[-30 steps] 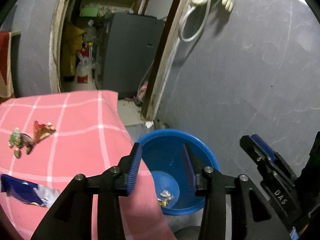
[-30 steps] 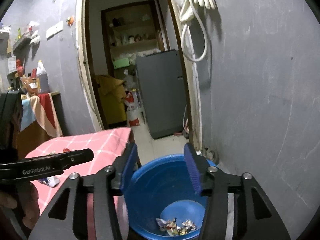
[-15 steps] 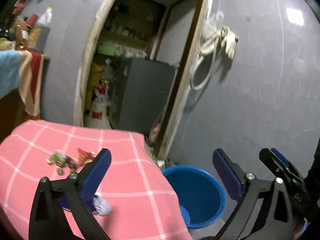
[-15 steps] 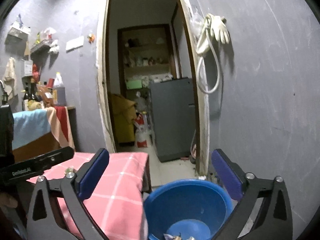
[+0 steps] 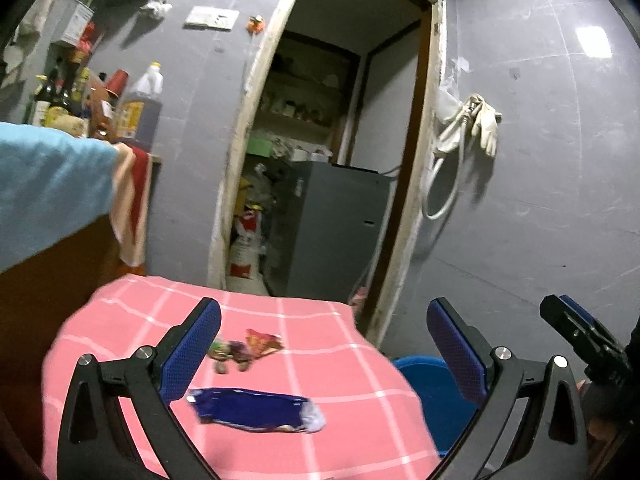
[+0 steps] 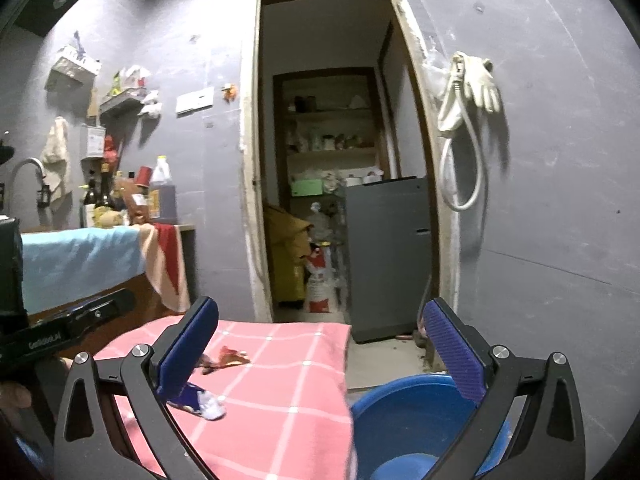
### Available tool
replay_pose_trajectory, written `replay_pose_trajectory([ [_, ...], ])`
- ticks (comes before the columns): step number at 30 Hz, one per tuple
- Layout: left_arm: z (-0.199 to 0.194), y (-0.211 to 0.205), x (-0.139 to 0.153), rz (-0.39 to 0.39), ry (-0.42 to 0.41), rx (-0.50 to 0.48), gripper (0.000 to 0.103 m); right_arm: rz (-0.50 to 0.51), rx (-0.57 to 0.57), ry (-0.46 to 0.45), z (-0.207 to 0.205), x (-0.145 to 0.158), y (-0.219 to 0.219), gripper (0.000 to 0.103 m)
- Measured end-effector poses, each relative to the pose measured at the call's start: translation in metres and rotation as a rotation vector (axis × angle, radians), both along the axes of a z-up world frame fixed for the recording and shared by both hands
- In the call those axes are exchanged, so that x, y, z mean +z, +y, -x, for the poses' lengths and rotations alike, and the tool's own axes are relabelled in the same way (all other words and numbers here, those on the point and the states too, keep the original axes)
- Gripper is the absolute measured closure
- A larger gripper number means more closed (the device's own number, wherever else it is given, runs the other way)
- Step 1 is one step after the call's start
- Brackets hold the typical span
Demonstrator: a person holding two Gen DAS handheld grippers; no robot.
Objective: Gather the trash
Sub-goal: 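Move both open tools back over the table wrappers, then grasp the blue-white wrapper with the right tool while the left tool grasps the tan pebble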
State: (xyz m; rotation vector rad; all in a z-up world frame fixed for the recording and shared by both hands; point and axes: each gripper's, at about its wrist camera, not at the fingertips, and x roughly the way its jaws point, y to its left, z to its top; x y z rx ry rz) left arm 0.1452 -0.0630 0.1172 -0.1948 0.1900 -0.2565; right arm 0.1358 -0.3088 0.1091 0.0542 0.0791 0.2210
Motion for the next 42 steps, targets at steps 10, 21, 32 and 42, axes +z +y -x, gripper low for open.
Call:
replay_pose_trajectory([
  [10, 0.014, 0.044, -0.016, -0.064, 0.012, 0.111, 0.002, 0.023, 0.087, 0.018, -0.006, -0.008, 0.044, 0.000],
  [21, -0.002, 0.090, -0.050, -0.086, 0.166, 0.240, 0.002, 0.103, 0.184, 0.168, -0.039, -0.040, 0.091, 0.000],
  [32, -0.020, 0.124, -0.089, -0.100, 0.325, 0.319, 0.002, 0.287, 0.299, 0.398, -0.084, -0.086, 0.151, 0.000],
  [42, -0.036, 0.149, -0.100, -0.006, 0.437, 0.336, 0.002, 0.529, 0.381, 0.531, -0.117, -0.123, 0.208, 0.002],
])
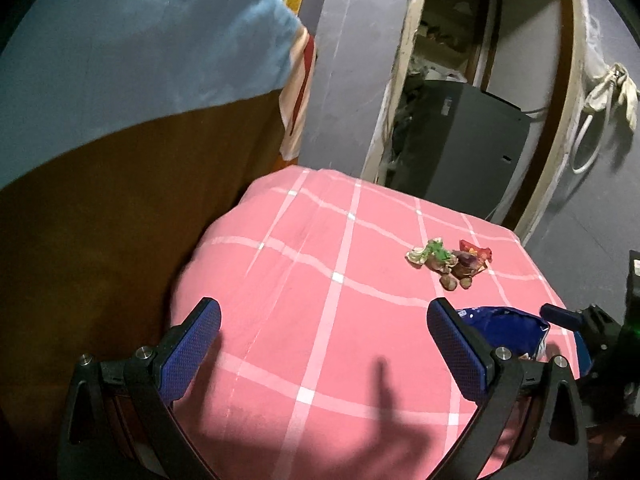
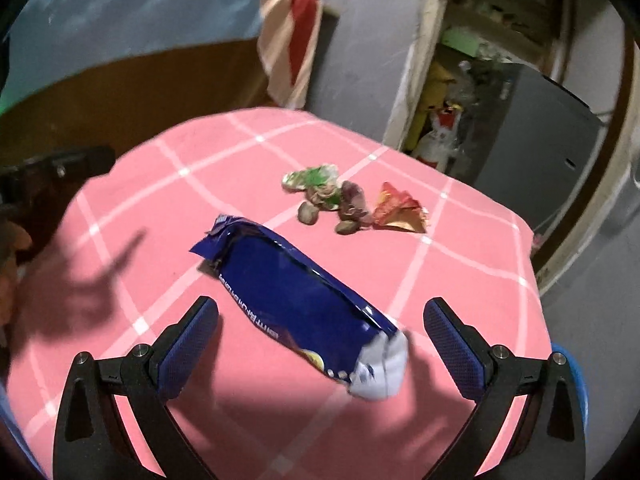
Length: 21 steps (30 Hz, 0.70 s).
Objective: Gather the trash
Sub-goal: 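Grasp the blue-white wrapper with the right tool while the left tool grasps the tan pebble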
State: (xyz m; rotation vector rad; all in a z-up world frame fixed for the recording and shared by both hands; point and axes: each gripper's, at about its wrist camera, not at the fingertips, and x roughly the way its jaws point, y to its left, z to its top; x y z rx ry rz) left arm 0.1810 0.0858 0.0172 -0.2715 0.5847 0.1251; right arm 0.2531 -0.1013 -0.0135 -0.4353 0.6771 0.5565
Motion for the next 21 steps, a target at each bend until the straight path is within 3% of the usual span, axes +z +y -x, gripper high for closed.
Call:
replay_pose_trajectory([
  [2, -0.002, 0.001, 0.000, 0.003, 0.011, -0.001, 0.002, 0.020, 0.012, -0.001, -0.003, -0.001, 0.003, 0.005],
  [11, -0.010, -0.009, 0.000, 0.001, 0.054, -0.032, 0.002, -0.029, -0.025, 0.011, -0.011, 0.002, -0.017, 0.050],
  [17, -0.023, -0.025, -0.003, -0.019, 0.084, -0.094, 0.002, -0.087, -0.085, 0.031, -0.015, 0.001, -0.044, 0.065],
  [21, -0.035, -0.036, -0.002, -0.033, 0.106, -0.147, 0.002, -0.116, -0.128, 0.031, -0.015, 0.001, -0.061, 0.067],
])
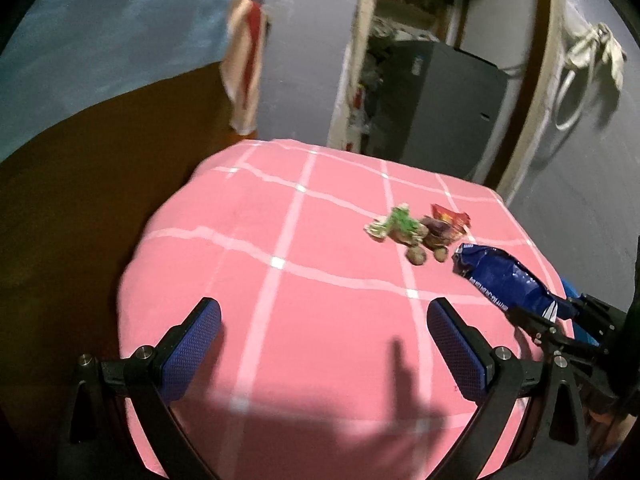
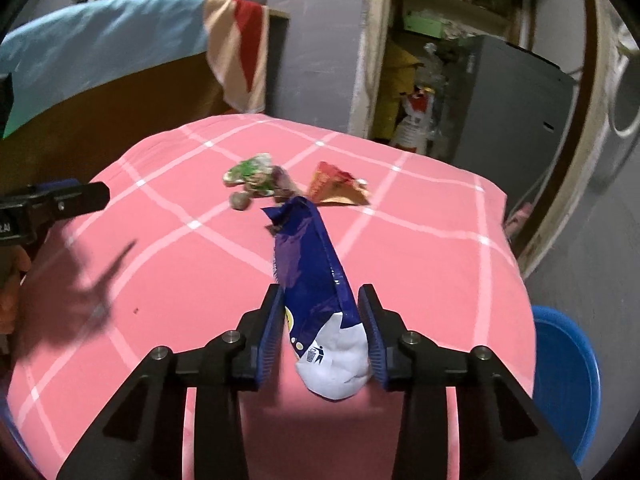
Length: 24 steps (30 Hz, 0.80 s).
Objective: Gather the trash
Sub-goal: 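Grasp the blue-white wrapper with the right tool while the left tool grasps the tan pebble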
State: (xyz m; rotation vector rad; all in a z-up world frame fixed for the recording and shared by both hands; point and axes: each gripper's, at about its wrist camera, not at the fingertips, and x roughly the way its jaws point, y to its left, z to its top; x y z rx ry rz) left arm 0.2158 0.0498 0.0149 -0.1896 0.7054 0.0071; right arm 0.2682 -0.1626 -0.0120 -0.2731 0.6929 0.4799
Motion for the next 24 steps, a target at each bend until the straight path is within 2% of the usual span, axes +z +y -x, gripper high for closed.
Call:
replay_pose_trajectory([
  [10, -0.040, -0.029, -0.003, -0.006, 0.060, -0.102, 0.003, -0.077, -0.111, 0.003, -0.010, 0.002, -0.036, 0.070],
  [12, -0.049, -0.036, -0.004, -0.021, 0.066, -0.121, 0.003, -0.088, -0.122, 0.007, -0.015, 0.001, -0.039, 0.079],
  [15, -0.060, -0.044, -0.006, -0.038, 0.075, -0.143, 0.004, -0.104, -0.129, 0.016, -0.020, 0.000, -0.042, 0.079],
  [18, -0.071, -0.051, -0.008, -0.054, 0.088, -0.168, 0.011, -0.115, -0.126, 0.016, -0.023, -0.002, -0.042, 0.079],
  [20, -0.079, -0.055, -0.011, -0.065, 0.106, -0.183, 0.024, -0.114, -0.119, 0.019, -0.024, -0.003, -0.041, 0.080],
  [24, -0.092, -0.058, -0.017, -0.060, 0.149, -0.195, 0.041, -0.116, -0.105, 0.023, -0.024, -0.004, -0.040, 0.083],
])
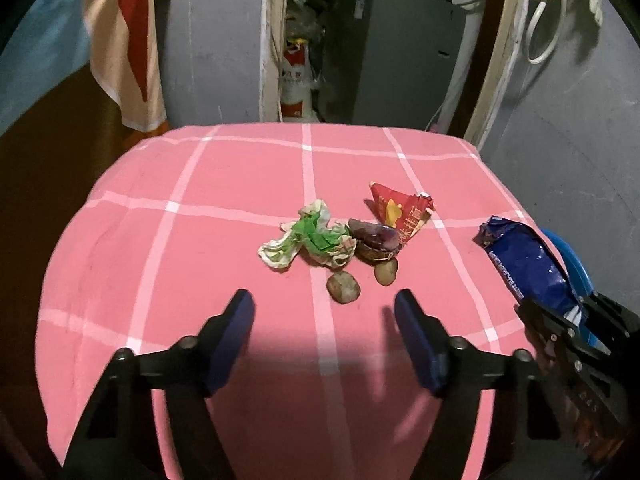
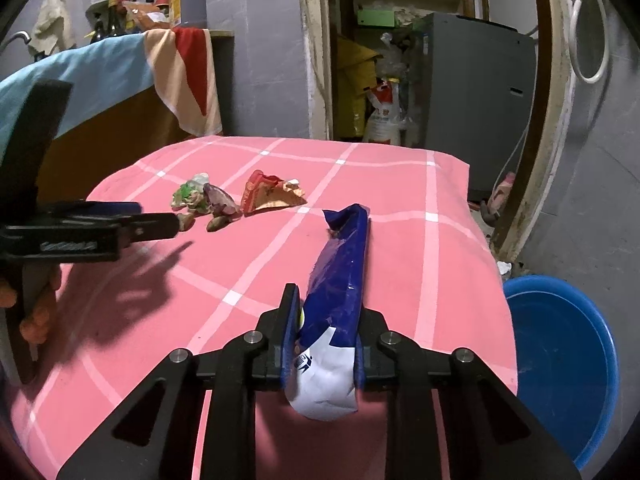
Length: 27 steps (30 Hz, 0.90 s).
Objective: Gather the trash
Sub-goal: 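Grasp the blue-white wrapper with the right tool while the left tool grasps the tan pebble, then carry both held pieces over the blue basin and open both tools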
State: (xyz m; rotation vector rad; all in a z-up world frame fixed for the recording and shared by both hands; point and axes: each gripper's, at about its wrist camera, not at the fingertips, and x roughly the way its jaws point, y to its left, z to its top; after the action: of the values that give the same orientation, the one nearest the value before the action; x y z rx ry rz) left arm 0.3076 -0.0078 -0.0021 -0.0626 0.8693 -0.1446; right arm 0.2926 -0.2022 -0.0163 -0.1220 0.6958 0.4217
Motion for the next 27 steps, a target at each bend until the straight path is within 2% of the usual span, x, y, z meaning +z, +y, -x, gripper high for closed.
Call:
replay_pose_trajectory([
  [3, -0.006, -0.002, -0.004, -0.003, 0.022, -0.008, 0.052, -0.005, 0.006, 0.002, -0.001, -0.001, -0.001, 0.084],
  [8, -0.012, -0.009, -0.006, -0.019, 0.036, -0.028, 0.081, -0.002, 0.023, -0.003, 0.000, -0.001, 0.001, 0.090],
  [10, -0.013, -0.010, -0.006, -0.004, 0.039, -0.036, 0.089, 0.004, 0.027, -0.010, 0.001, 0.000, 0.002, 0.092],
  [20, 0.001, -0.015, -0.003, 0.039, 0.008, -0.055, 0.089, 0.044, 0.052, -0.073, 0.018, 0.005, 0.007, 0.095],
  [27, 0.018, -0.009, 0.007, 0.092, -0.058, -0.042, 0.089, 0.060, 0.061, -0.132, 0.032, 0.011, 0.010, 0.095],
])
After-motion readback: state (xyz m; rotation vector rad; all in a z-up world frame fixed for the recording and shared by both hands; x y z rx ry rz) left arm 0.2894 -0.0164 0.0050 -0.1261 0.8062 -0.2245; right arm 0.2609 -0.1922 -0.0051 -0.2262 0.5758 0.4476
